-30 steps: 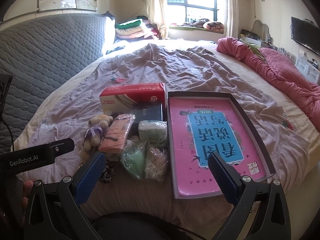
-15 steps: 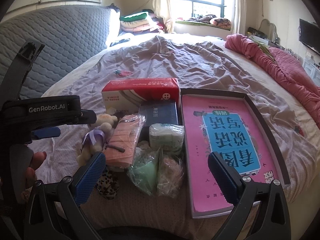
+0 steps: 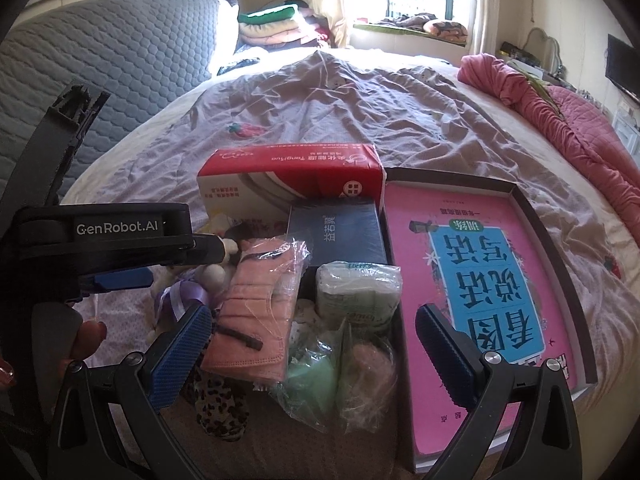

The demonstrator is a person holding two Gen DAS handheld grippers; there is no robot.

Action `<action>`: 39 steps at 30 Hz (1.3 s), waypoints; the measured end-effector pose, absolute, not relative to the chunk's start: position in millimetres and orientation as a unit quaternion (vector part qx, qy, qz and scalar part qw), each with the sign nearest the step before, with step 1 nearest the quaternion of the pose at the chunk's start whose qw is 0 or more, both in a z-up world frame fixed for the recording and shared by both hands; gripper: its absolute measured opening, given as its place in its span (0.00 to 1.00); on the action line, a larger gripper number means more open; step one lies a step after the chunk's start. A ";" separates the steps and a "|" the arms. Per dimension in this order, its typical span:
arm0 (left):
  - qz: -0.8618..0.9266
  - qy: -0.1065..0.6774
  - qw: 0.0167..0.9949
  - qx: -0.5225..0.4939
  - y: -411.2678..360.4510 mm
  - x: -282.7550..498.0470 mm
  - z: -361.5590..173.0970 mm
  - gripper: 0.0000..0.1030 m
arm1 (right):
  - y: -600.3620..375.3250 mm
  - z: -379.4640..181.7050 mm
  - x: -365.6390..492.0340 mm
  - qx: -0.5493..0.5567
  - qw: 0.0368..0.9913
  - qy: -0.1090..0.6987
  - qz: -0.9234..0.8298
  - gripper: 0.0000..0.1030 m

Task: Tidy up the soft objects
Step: 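Grasp the cream teddy bear with the left gripper while the right gripper grasps the pink package, then carry the pink package with the right gripper onto the pink book tray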

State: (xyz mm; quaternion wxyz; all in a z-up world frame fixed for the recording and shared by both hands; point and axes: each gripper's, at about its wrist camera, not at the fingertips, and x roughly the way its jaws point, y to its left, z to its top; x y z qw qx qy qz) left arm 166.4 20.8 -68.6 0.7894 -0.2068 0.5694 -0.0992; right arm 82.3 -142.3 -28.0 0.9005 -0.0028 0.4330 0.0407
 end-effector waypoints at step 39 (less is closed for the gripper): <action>-0.203 0.533 0.778 -0.263 18.0 164.6 -58.0 0.34 | -159.0 -9.3 80.0 0.061 0.921 0.371 0.107 0.13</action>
